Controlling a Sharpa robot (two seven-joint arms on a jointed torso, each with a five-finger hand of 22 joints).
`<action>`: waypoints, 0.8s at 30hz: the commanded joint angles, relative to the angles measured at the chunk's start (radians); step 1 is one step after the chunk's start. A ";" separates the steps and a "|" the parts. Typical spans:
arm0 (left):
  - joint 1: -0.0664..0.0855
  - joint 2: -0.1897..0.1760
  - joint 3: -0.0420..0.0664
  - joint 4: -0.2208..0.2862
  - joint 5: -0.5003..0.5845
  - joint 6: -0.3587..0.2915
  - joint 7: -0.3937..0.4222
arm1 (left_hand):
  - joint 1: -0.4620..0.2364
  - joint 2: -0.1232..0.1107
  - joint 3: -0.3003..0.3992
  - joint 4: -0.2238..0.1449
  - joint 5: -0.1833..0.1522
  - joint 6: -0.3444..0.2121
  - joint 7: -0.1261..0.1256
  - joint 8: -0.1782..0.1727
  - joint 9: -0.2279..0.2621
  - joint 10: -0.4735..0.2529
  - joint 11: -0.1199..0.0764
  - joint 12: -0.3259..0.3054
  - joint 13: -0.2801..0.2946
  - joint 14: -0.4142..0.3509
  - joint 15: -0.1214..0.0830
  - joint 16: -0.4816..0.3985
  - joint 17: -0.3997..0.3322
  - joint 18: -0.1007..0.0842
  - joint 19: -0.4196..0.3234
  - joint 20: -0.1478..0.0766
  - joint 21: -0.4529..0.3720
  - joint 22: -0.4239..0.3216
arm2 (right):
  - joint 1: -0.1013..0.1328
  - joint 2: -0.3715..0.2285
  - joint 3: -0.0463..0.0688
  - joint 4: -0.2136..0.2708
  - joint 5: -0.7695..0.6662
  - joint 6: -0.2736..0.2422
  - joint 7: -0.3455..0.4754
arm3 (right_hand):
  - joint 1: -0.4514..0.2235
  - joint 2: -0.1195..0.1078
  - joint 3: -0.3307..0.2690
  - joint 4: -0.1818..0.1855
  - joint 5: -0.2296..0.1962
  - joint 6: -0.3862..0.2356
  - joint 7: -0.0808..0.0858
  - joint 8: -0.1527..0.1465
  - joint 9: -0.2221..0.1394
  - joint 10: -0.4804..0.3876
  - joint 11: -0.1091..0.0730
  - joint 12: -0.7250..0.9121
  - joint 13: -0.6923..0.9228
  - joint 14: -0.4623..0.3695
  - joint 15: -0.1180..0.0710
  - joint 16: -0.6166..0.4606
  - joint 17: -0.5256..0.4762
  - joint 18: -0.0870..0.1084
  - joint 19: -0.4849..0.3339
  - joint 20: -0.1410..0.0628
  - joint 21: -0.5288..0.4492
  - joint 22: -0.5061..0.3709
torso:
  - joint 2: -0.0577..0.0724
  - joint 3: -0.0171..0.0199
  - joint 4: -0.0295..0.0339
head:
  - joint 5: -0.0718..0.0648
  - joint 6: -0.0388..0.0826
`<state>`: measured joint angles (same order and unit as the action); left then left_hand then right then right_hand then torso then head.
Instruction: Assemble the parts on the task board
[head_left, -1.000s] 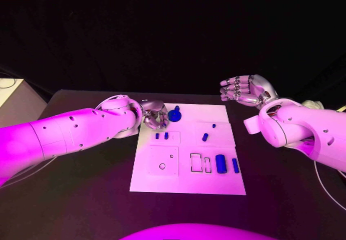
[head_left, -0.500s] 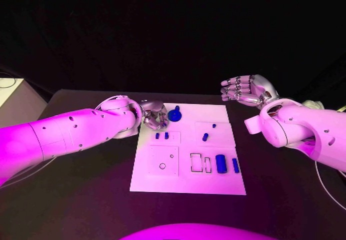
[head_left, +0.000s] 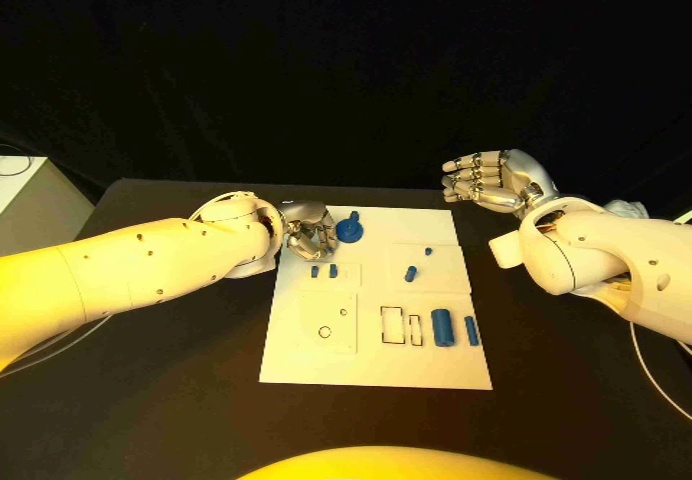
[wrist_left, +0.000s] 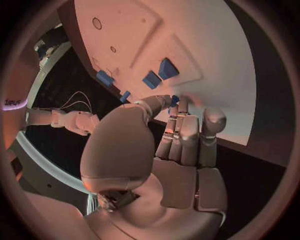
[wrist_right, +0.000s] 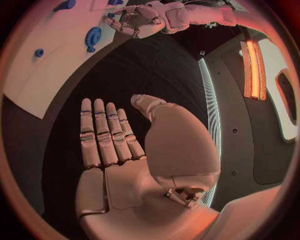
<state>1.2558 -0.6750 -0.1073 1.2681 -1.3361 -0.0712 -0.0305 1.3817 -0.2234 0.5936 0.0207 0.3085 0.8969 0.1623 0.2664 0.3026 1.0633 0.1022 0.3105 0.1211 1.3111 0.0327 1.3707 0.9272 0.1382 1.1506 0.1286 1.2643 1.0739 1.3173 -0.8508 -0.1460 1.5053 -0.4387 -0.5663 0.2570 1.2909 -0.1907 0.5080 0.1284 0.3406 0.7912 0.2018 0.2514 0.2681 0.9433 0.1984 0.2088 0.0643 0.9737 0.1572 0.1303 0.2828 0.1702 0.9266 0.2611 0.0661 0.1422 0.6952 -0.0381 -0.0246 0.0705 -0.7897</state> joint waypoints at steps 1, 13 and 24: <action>-0.006 -0.001 -0.004 0.001 -0.001 -0.002 -0.016 | -0.008 -0.008 0.002 0.000 -0.002 -0.009 0.000 -0.004 -0.002 -0.011 0.000 -0.003 0.002 -0.008 -0.001 -0.005 -0.002 -0.013 -0.008 0.002 -0.006 -0.001 | -0.001 -0.001 0.000 0.000 -0.003 0.013 0.007 | -0.005 0.002 0.001 -0.006 0.004 0.004 0.056 -0.007 -0.002 0.009 -0.001 -0.003 -0.001 0.007 -0.001 -0.004 -0.001 0.014 0.005 0.004 -0.001 -0.002 | 0.000 0.0002 -0.0002 | 0.000 0.000; -0.006 -0.018 -0.003 0.015 -0.001 -0.010 -0.018 | -0.020 -0.022 -0.004 0.003 -0.002 -0.020 -0.003 -0.015 -0.006 -0.041 0.009 -0.014 0.003 -0.020 0.006 -0.010 -0.016 -0.012 -0.013 0.007 -0.013 -0.008 | -0.002 -0.004 0.000 -0.001 -0.003 0.013 0.004 | -0.006 0.001 0.001 -0.006 0.004 0.004 0.057 -0.008 -0.002 0.009 0.000 -0.004 -0.001 0.007 -0.001 -0.006 -0.003 0.014 0.004 0.004 -0.001 -0.003 | -0.001 0.0002 0.0001 | -0.001 -0.001; -0.006 -0.030 0.002 0.025 0.000 -0.015 -0.022 | -0.034 -0.035 -0.033 0.013 -0.003 -0.057 -0.011 -0.041 -0.015 -0.095 0.023 -0.005 0.018 -0.051 0.020 -0.020 -0.057 -0.009 -0.025 0.022 -0.027 -0.023 | -0.003 -0.006 0.000 -0.003 -0.005 0.010 0.003 | -0.006 0.001 0.000 -0.007 0.003 0.003 0.057 -0.009 -0.002 0.008 0.000 -0.006 -0.001 0.006 0.000 -0.007 -0.004 0.013 0.004 0.005 -0.001 -0.005 | 0.000 -0.0002 0.0000 | -0.001 0.001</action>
<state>1.2502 -0.7047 -0.1061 1.2898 -1.3363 -0.0798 -0.0471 1.3533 -0.2520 0.5665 0.0329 0.3081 0.8443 0.1524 0.2278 0.2885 0.9732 0.1271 0.3014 0.1386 1.2682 0.0539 1.3552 0.8713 0.1382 1.1303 0.1489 1.2413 1.0515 1.3147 -0.8565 -0.1463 1.5019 -0.4387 -0.5664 0.2552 1.2910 -0.1908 0.5081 0.1285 0.3405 0.7912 0.2018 0.2473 0.2670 0.9433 0.1983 0.2088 0.0643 0.9737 0.1572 0.1265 0.2799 0.1703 0.9266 0.2611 0.0661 0.1388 0.6948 -0.0379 -0.0244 0.0694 -0.7902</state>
